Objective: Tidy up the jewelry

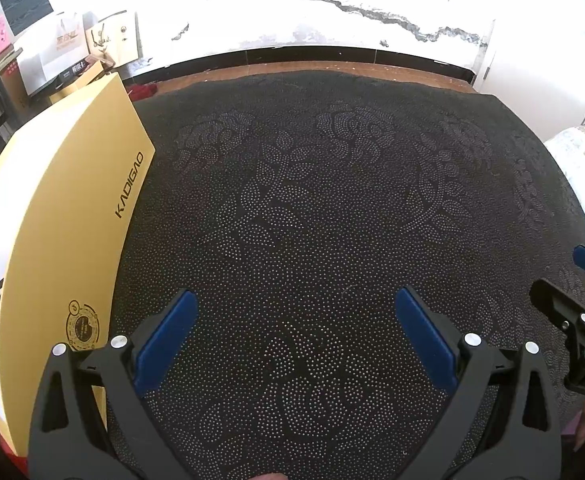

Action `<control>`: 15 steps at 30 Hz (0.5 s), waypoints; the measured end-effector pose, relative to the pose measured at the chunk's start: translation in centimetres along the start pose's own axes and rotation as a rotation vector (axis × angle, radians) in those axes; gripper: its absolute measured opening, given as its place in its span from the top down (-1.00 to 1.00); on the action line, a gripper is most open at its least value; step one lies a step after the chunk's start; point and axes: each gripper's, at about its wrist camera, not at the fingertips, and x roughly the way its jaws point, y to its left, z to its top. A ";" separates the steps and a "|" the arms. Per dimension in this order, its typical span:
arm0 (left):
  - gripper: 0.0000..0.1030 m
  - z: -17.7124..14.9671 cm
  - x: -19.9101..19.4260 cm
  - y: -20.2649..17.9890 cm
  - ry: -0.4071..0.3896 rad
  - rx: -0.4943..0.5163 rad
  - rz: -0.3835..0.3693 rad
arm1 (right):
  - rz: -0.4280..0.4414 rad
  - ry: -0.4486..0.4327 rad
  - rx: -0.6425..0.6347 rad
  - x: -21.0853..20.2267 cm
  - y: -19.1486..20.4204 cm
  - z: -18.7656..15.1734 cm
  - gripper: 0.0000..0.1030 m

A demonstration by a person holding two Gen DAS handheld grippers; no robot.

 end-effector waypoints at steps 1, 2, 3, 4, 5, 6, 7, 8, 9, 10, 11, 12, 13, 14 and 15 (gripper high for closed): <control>-0.88 0.0 0.0 0.0 0.001 -0.001 0.000 | 0.000 0.000 -0.001 0.0 0.0 0.0 -0.81; -0.88 0.0 0.0 0.1 0.001 -0.001 0.000 | 0.000 -0.001 0.000 0.0 0.0 0.0 -0.81; -0.88 0.0 0.0 0.1 0.000 -0.001 0.000 | 0.001 -0.001 0.001 0.0 0.0 0.0 -0.81; -0.88 0.0 0.0 0.1 0.000 0.000 0.001 | 0.001 0.000 0.001 0.0 0.0 0.0 -0.81; -0.88 0.0 0.0 0.1 0.000 -0.001 0.001 | 0.000 -0.001 0.000 0.0 0.0 0.1 -0.81; -0.88 0.0 0.1 0.1 0.000 -0.001 0.001 | 0.000 -0.001 -0.001 0.0 -0.1 0.1 -0.81; -0.88 0.0 0.1 0.1 0.000 0.000 0.001 | 0.001 -0.001 0.000 0.0 -0.1 0.1 -0.81; -0.88 0.0 0.1 0.1 -0.001 0.000 0.003 | 0.001 -0.001 0.000 0.0 -0.1 0.1 -0.81; -0.88 0.0 0.1 0.1 -0.001 -0.001 0.003 | 0.000 -0.001 0.000 0.0 -0.1 0.1 -0.81; -0.88 0.0 0.1 0.1 0.000 -0.003 0.002 | 0.000 -0.002 0.000 0.0 -0.1 0.1 -0.81; -0.88 0.0 0.1 0.2 -0.001 -0.004 0.001 | 0.000 -0.002 -0.001 0.0 -0.1 0.1 -0.81; -0.88 0.0 0.0 0.2 -0.001 -0.004 0.001 | 0.000 -0.002 -0.001 0.0 0.0 0.1 -0.81; -0.88 0.0 0.0 0.1 -0.002 -0.002 0.002 | 0.000 -0.003 -0.001 0.0 0.0 0.1 -0.81; -0.88 -0.1 0.0 0.1 -0.003 -0.001 0.002 | 0.000 -0.003 -0.001 -0.1 0.0 0.1 -0.81; -0.88 -0.1 -0.1 0.1 -0.002 -0.002 0.000 | -0.001 -0.004 -0.002 -0.1 0.0 0.1 -0.81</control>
